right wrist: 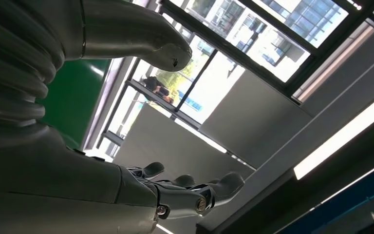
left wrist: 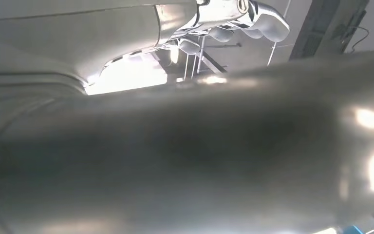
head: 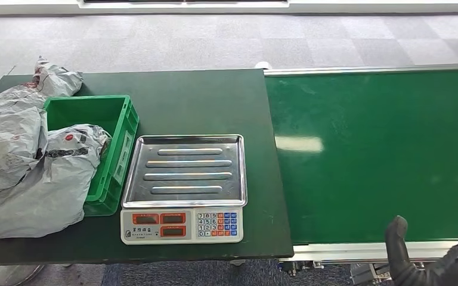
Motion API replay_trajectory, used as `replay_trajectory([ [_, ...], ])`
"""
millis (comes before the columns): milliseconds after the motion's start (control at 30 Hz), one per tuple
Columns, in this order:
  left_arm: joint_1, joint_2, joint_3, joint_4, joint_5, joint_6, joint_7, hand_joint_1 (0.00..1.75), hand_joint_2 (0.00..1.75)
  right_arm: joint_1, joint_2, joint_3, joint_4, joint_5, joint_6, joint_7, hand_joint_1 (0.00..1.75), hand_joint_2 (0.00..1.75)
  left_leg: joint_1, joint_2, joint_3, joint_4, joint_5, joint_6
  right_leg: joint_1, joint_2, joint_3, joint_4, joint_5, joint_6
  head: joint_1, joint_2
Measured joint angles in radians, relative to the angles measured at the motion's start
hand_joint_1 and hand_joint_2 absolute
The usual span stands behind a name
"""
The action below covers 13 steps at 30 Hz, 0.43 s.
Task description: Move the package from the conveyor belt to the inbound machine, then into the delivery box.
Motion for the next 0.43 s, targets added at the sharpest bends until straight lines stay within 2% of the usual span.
replay_trajectory([
  [433,0.014,-0.022,-0.022,-0.035,-0.002,0.000,0.002,0.00,0.00,0.008,0.021,0.000,-0.016,-0.003,0.000,-0.001,0.00,1.75,0.000,0.000,0.005,0.000,-0.001,0.000,0.000,0.000,0.003,0.000,-0.001,-0.001,0.000,0.000],
])
